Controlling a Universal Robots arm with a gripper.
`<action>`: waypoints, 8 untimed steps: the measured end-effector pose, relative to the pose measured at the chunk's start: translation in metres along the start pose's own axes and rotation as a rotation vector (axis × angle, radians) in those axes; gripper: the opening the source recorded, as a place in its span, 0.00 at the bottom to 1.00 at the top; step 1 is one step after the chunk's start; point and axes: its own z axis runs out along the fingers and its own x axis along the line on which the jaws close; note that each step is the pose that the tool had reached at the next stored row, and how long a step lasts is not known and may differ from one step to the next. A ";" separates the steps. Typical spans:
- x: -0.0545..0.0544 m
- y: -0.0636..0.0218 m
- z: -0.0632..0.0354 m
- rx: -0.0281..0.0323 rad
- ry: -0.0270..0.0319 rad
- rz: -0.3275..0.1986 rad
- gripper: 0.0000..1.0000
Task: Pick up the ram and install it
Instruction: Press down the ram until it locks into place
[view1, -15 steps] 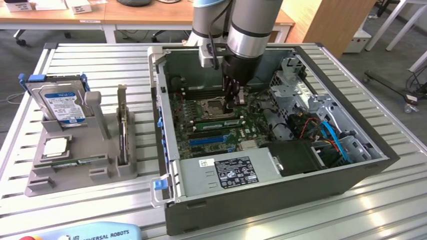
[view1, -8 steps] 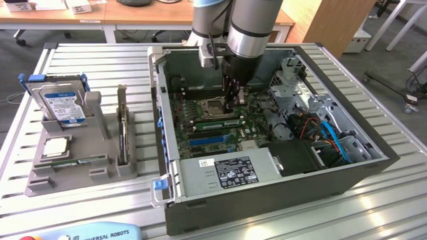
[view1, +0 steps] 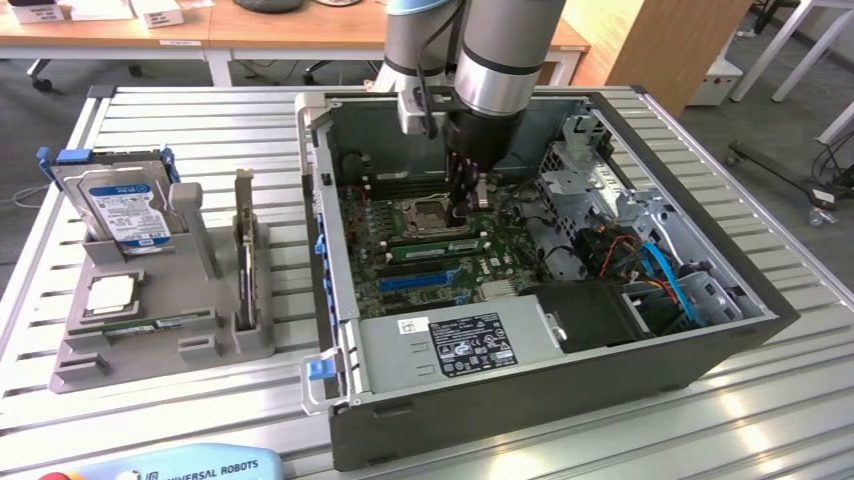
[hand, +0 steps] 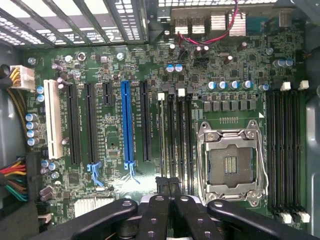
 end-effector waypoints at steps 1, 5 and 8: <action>0.000 0.0000 0.0001 0.0000 -0.0003 0.013 0.10; 0.000 0.0001 0.0003 0.0000 -0.0016 0.066 0.10; 0.000 0.0002 0.0004 0.0000 -0.0025 0.112 0.10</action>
